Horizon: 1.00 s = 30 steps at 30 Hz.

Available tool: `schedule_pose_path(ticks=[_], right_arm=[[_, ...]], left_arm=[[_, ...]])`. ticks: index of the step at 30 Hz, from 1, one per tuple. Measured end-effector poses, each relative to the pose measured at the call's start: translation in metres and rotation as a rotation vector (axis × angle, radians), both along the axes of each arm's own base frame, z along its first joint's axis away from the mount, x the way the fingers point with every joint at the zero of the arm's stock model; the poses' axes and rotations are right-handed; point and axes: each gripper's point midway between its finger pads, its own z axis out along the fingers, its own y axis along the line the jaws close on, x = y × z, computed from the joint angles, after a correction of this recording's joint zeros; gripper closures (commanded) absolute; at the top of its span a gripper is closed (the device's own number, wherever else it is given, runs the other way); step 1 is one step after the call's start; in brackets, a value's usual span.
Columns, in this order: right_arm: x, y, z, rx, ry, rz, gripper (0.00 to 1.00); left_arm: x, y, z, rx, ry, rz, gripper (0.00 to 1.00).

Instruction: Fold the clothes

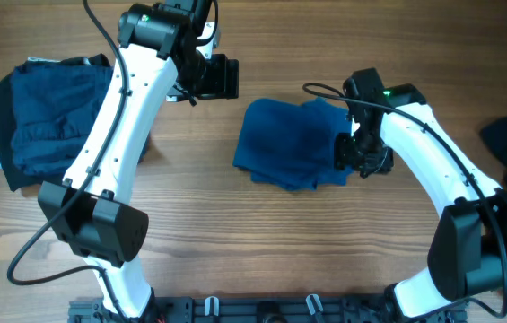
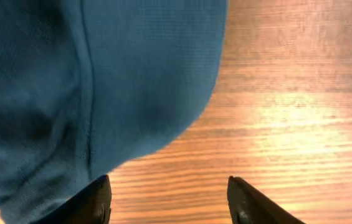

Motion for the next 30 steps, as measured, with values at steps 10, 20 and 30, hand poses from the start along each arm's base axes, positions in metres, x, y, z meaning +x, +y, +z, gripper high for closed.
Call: schedule_pose_path(ticks=[10,20,30], right_arm=[[0.028,0.063,0.003,0.357,-0.131,0.149,0.88],[-0.048,0.036,-0.061,0.314,0.103,0.004,0.92],[-0.041,0.031,-0.061,0.314,0.085,-0.040,0.91]], left_arm=[[0.000,-0.003,-0.050,0.004,0.051,-0.008,0.00],[-0.010,-0.047,-0.141,-0.263,0.089,-0.080,0.00],[-0.014,-0.096,-0.172,-0.491,0.045,-0.207,0.11]])
